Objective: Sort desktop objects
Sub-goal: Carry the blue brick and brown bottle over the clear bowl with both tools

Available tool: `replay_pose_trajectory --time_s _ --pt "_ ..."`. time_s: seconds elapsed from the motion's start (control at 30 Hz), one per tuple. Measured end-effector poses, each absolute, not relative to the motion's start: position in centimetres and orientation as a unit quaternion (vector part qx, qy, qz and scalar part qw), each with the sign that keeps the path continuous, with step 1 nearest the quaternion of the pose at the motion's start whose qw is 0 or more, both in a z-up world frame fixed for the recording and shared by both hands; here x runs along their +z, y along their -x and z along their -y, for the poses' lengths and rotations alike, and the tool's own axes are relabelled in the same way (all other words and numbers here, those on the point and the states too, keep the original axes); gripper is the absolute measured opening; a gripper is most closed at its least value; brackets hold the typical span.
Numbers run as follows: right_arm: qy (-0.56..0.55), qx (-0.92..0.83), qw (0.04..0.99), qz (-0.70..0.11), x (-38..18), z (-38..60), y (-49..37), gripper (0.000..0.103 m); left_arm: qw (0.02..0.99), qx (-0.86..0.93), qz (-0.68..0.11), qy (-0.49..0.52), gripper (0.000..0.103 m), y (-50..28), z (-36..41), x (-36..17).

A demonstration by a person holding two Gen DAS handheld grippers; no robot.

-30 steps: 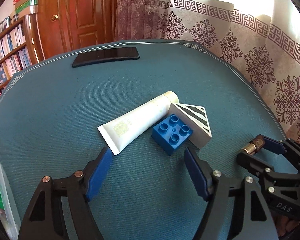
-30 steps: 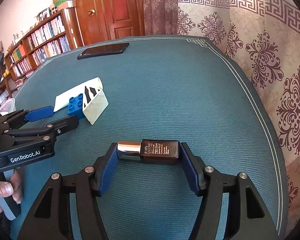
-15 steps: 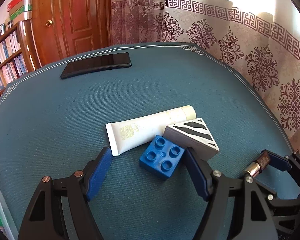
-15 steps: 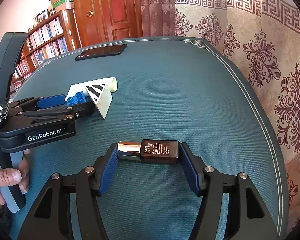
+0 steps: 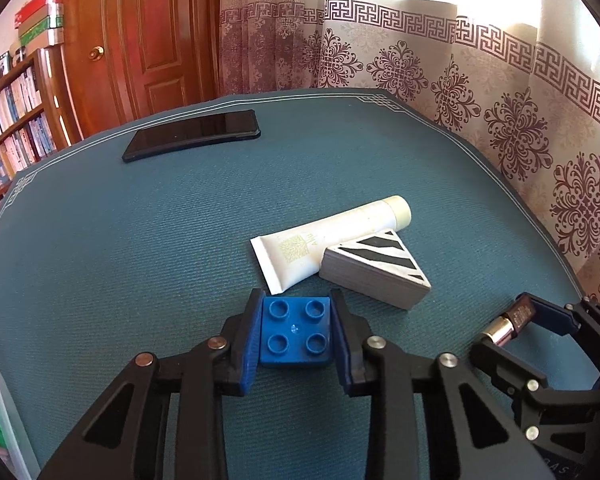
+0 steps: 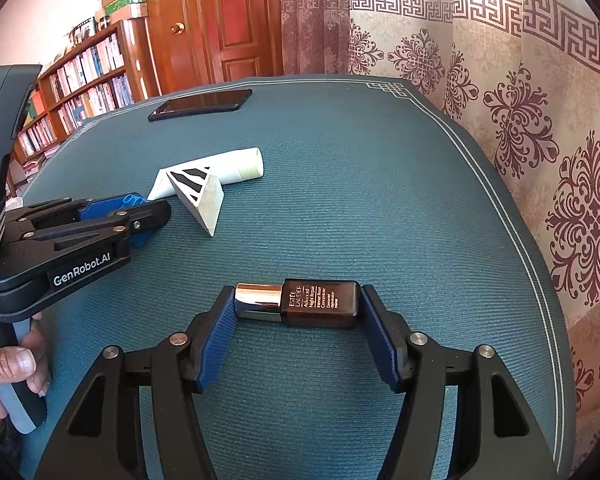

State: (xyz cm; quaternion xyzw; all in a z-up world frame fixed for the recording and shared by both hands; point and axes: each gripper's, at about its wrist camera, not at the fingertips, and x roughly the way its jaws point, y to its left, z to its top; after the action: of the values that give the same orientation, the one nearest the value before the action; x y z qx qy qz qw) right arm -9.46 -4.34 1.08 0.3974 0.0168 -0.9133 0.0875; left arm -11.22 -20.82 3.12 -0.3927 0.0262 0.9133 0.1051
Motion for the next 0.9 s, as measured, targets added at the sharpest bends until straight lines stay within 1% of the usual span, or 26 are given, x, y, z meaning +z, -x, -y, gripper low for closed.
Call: replay_pose_trajectory --time_s 0.23,0.53,0.9 --pt "-0.397 -0.914 0.088 -0.015 1.1 4.3 9.5 0.064 0.087 0.917 -0.013 0.388 0.035 8.4 22.0 3.4" --pt "-0.384 -0.920 0.082 0.000 1.6 3.8 9.2 0.064 0.070 0.934 -0.001 0.352 0.035 4.3 23.8 6.1" --pt "-0.351 -0.934 0.072 0.005 2.5 4.1 8.1 0.064 0.015 0.948 0.024 0.317 0.035 -0.7 29.6 8.6"
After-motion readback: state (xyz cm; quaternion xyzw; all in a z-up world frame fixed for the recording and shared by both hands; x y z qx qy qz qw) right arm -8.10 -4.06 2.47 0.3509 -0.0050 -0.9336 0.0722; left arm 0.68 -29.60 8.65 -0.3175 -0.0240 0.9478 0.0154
